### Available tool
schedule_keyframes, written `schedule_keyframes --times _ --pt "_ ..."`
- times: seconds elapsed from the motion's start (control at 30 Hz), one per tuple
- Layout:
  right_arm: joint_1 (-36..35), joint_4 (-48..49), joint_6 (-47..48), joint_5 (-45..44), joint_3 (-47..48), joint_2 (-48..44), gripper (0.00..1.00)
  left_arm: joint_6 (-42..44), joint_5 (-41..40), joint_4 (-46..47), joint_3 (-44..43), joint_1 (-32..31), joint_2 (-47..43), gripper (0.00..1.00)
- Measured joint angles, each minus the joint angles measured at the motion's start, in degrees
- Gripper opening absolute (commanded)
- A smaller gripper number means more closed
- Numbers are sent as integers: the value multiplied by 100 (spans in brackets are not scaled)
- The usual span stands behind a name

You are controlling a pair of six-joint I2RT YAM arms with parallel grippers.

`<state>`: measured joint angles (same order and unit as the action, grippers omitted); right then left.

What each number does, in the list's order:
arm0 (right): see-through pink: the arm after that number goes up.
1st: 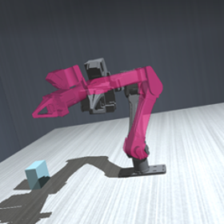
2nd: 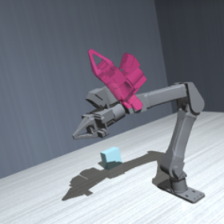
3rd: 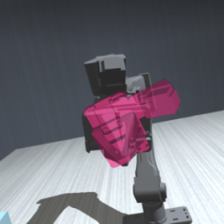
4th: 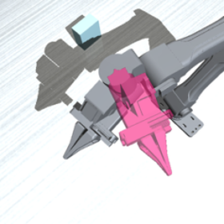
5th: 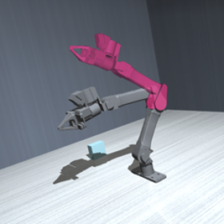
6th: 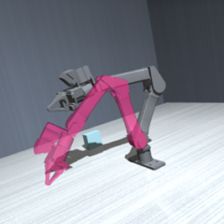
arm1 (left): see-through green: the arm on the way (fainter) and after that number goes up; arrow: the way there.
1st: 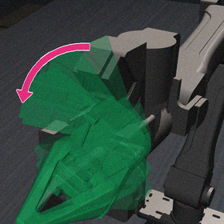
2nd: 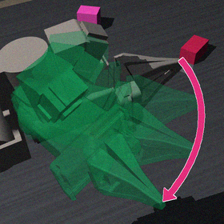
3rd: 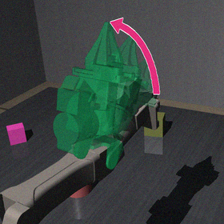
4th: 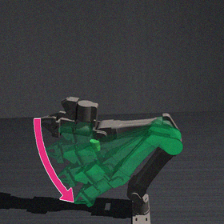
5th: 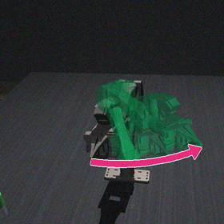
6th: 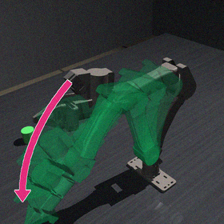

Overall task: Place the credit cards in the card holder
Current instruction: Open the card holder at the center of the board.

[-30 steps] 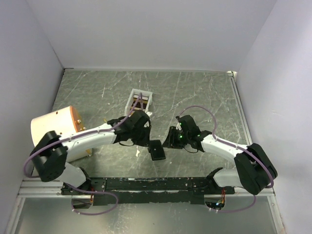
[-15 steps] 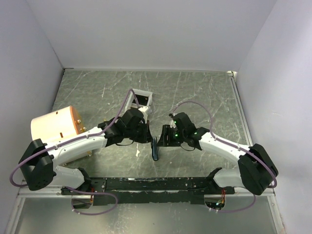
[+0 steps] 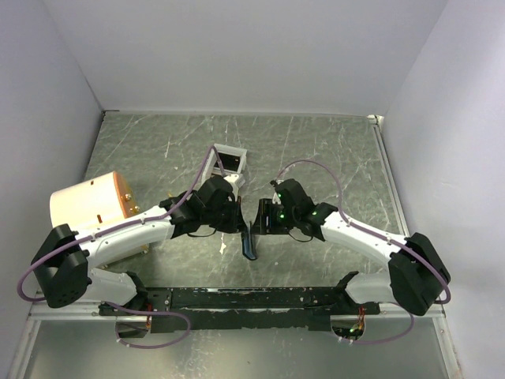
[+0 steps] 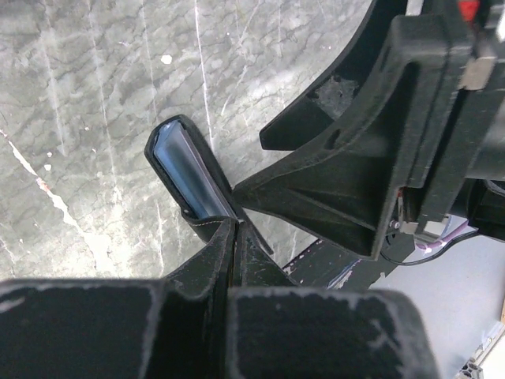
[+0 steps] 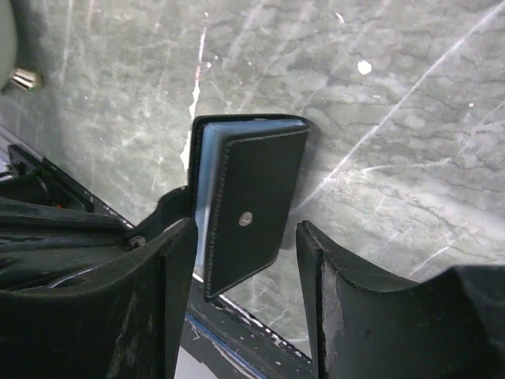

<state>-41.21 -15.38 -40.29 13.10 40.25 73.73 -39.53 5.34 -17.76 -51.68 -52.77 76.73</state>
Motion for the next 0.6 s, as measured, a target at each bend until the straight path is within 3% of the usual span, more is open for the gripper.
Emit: schedule_keyframes --times 0.4,0.6 --pt "-7 2 -109 50 90 -46 52 -44 -24 0 0 0 -2 7" --pt "-11 -28 -85 -66 74 103 26 -46 -245 -68 0 0 -2 7"
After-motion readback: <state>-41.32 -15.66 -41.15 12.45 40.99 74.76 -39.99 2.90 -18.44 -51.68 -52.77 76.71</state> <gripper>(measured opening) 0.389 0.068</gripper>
